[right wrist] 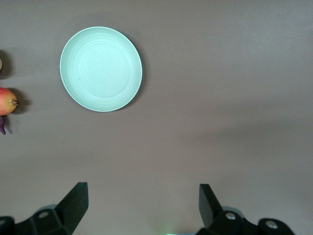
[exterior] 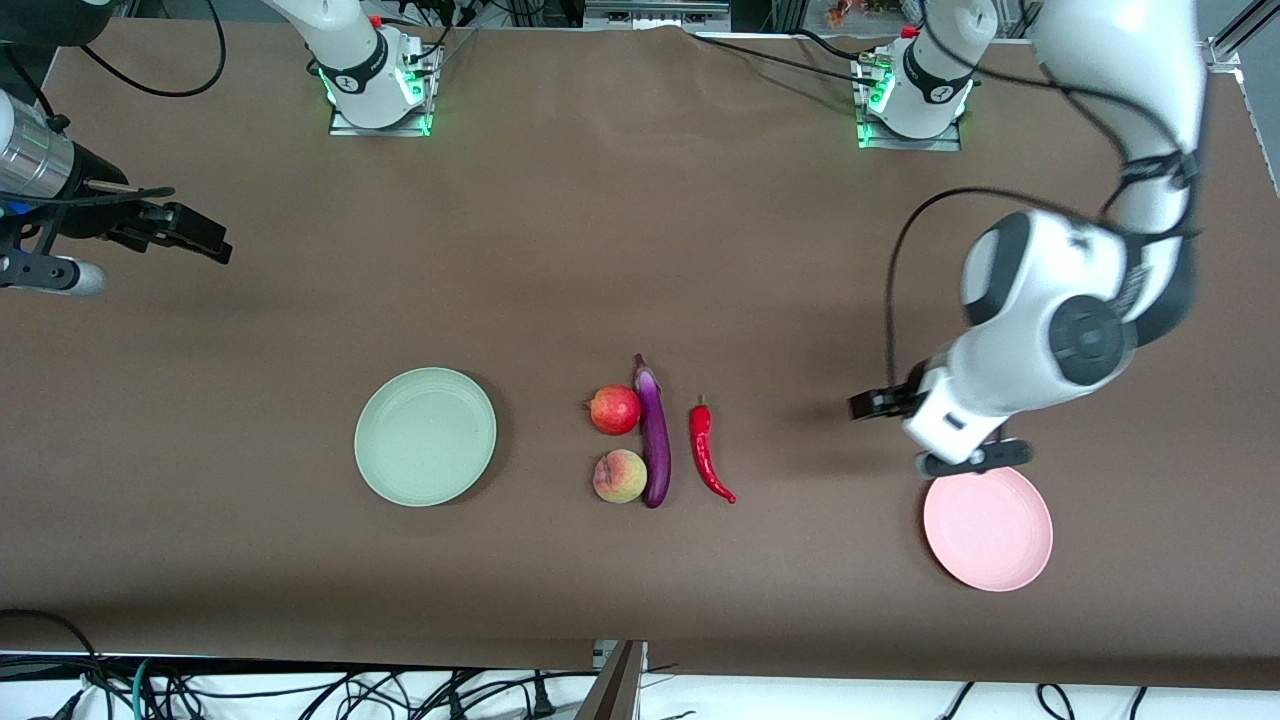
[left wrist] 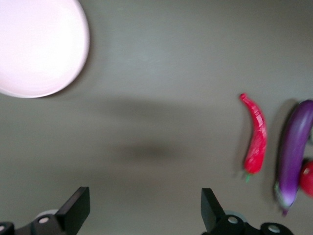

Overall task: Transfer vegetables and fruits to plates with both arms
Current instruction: 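Reach the left gripper to the red chili pepper and grasp it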

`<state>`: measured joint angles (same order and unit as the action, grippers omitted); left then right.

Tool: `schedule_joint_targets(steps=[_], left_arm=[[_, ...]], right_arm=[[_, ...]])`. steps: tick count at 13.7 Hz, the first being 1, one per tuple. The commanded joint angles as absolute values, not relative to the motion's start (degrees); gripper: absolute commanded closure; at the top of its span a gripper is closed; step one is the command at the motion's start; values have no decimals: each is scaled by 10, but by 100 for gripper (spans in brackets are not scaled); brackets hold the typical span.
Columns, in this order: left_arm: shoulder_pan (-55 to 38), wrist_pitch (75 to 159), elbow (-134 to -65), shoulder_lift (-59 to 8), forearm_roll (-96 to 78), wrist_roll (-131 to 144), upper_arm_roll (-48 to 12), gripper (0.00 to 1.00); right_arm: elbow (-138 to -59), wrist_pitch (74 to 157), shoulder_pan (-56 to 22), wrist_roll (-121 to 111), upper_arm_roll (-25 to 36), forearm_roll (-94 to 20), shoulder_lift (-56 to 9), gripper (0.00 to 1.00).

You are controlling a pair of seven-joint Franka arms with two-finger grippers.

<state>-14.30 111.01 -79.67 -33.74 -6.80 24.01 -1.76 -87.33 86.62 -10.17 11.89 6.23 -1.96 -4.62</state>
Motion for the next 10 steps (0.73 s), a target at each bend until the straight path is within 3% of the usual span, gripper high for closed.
schedule_joint_targets(steps=[1, 3, 10], left_arm=[[-192, 1189, -763, -415, -79, 280, -12, 0], [-215, 1246, -764, -451, -78, 316, -12, 0], [-280, 1330, -761, -503, -76, 383, -11, 0]], right_arm=[[-877, 862, -100, 114, 63, -29, -40, 0], [-877, 862, -100, 114, 63, -29, -40, 0], [-876, 867, -100, 114, 63, -29, -40, 0]])
